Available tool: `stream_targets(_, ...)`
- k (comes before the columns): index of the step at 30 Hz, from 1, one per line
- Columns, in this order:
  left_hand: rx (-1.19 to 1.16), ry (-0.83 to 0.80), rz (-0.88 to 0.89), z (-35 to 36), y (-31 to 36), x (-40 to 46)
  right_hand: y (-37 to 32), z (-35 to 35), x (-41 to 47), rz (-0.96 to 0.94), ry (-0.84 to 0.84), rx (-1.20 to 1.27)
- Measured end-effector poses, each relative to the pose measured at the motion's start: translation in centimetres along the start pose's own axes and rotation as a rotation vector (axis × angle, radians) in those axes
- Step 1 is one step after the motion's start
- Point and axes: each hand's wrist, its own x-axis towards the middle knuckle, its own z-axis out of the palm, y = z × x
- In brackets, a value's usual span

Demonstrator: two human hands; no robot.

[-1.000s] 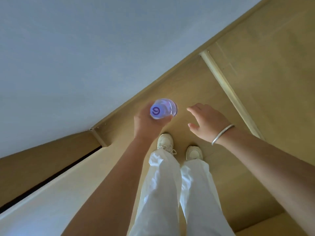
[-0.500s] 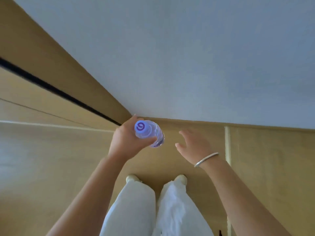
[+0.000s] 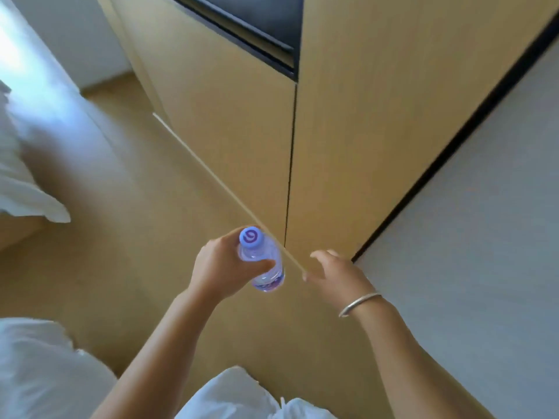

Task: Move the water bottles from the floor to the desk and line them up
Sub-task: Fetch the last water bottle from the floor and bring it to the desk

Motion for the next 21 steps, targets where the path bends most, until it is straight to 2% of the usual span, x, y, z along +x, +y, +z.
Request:
stream_targets(5, 0.060, 0.177, -0.103, -10.7, -5.7, 2.5, -12.1, 1.5, 7.0, -0.166, -0.100, -0.073)
stream_targets(9, 0.071, 0.294, -0.192, -16.8, -9.4, 4.0, -19.2, 2.0, 11.0, -0.296, -0.148, -0.135)
stream_targets(21, 0.067, 0.422, -0.354, -25.7, -14.3, 15.6, -31.2, -0.5, 27.3, -0.545, -0.216, -0.269)
